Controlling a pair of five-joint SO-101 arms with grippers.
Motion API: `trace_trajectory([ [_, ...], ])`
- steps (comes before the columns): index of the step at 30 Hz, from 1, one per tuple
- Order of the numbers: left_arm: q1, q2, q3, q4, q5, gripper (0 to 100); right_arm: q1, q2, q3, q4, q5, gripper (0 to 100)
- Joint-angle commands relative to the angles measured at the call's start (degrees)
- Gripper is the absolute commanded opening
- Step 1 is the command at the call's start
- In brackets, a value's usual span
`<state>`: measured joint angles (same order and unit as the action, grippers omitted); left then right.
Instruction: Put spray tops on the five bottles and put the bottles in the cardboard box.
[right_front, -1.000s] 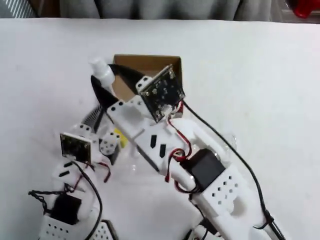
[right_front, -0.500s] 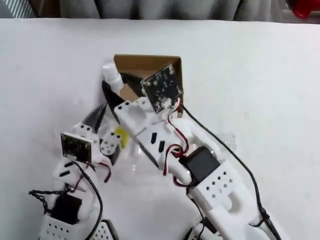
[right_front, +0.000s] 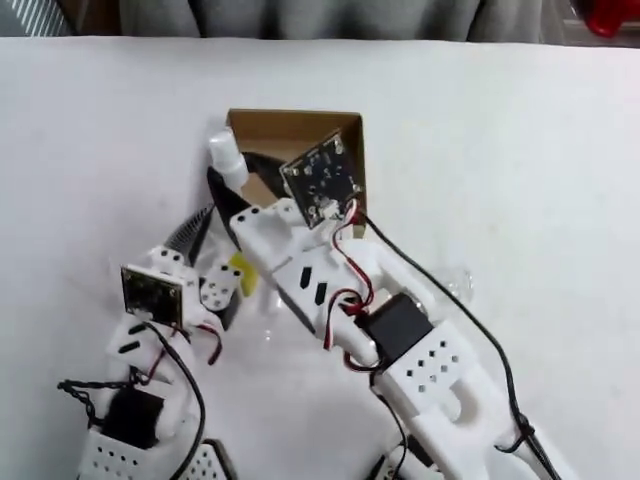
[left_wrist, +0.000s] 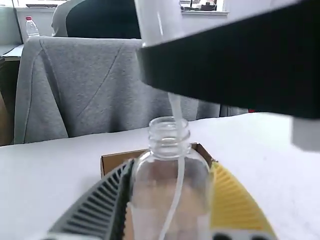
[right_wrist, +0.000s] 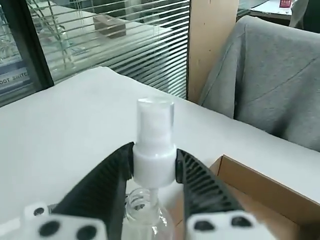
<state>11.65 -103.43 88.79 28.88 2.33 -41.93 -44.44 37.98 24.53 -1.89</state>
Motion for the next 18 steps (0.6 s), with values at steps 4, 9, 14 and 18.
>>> trace_trajectory([
  [4, 0.4, -0.9, -0.5, 0.3, -0.4, 2, 0.8, -0.3, -0.4, -1.3, -1.9, 14.8],
  [9, 0.4, -0.9, -0.5, 0.3, -0.4, 2, 0.9, -0.9, -0.9, -1.4, -1.9, 14.9],
  [14, 0.4, -0.9, -0.5, 0.3, -0.4, 2, 1.9, -1.8, -2.7, -1.3, -1.9, 14.9],
  [18, 0.3, -0.9, -0.5, 0.3, -0.4, 2, 4.0, -3.3, -4.0, -1.4, -1.8, 14.6],
])
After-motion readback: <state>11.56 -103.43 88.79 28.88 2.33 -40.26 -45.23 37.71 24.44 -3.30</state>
